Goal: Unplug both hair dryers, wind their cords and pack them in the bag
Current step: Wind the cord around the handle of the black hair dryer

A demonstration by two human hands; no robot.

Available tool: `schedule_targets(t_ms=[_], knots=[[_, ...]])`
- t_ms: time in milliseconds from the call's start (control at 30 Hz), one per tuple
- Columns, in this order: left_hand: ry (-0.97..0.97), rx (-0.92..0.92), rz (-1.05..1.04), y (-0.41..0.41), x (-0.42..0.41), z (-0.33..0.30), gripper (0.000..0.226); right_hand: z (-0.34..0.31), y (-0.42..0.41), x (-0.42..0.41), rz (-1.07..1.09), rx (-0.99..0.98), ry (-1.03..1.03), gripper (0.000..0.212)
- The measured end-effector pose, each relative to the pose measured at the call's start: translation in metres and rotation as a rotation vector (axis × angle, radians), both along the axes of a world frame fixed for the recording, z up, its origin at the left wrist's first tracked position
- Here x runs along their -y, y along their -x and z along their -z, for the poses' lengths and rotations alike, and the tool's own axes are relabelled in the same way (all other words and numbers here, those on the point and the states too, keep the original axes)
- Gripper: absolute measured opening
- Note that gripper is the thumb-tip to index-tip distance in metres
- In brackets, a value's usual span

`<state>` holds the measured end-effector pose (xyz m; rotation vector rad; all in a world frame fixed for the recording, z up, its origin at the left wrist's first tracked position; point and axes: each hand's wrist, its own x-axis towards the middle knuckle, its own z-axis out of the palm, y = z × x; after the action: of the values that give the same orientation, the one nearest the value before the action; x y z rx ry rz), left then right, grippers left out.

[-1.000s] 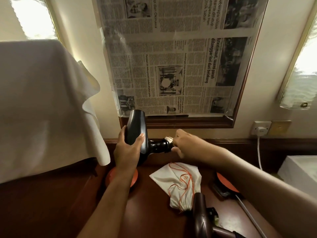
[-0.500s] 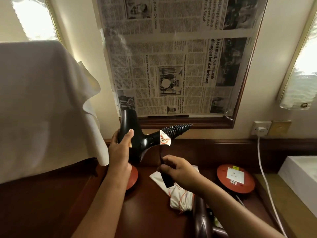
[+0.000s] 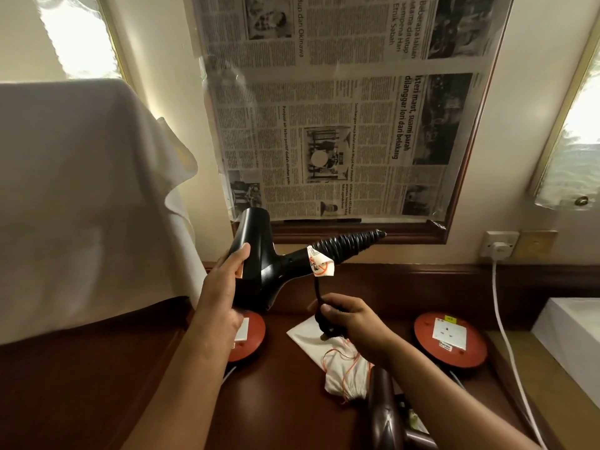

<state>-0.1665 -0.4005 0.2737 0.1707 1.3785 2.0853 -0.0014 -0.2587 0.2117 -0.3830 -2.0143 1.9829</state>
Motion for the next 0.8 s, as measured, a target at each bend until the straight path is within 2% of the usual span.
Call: schedule_targets(t_ms=[100,200,267,367,433,467,500,533,567,600,633,667,800], knots=[[0.025,0.043,0.072,0.001,0.004,-0.002,0.046,-0.005,-0.004,-0.005,-0.023,0.031,-0.127,0.024],[0.039,0.057,0.153,0.005,0.009,-0.003,0.062,-0.008,-0.004,-0.008,-0.080,0.069,-0.282,0.026],[0.042,0.050,0.210,0.006,0.013,-0.004,0.068,-0.019,-0.005,-0.013,-0.102,0.088,-0.308,0.022],[0.040,0.042,0.308,0.007,0.018,-0.007,0.064,-0.036,-0.019,-0.025,-0.151,0.147,-0.335,0.016],[0.068,0.035,0.379,0.007,0.020,-0.007,0.063,-0.025,-0.016,-0.040,-0.118,0.344,-0.304,0.030],[0.091,0.018,0.405,0.008,0.021,-0.006,0.062,0.003,-0.033,-0.051,-0.241,0.355,-0.416,0.037],[0.115,-0.004,0.424,0.007,0.021,-0.005,0.063,0.009,-0.035,-0.058,-0.144,0.370,-0.418,0.038],[0.133,-0.026,0.439,0.006,0.020,-0.004,0.065,0.008,-0.033,-0.062,-0.256,0.467,-0.367,0.037],[0.145,-0.047,0.450,0.005,0.019,-0.002,0.068,-0.012,-0.029,-0.059,-0.285,0.482,-0.384,0.034],[0.160,-0.071,0.457,0.004,0.018,-0.001,0.071,-0.034,-0.013,-0.065,-0.143,0.470,-0.429,0.031],[0.177,-0.098,0.466,0.003,0.017,0.000,0.073,-0.063,0.001,-0.058,-0.169,0.457,-0.586,0.028],[0.189,-0.126,0.474,0.002,0.016,0.001,0.074,-0.084,-0.001,-0.050,-0.246,0.415,-0.643,0.027],[0.272,-0.315,0.460,-0.006,0.008,0.004,0.067,-0.095,-0.001,-0.049,-0.359,0.403,-0.676,0.032]])
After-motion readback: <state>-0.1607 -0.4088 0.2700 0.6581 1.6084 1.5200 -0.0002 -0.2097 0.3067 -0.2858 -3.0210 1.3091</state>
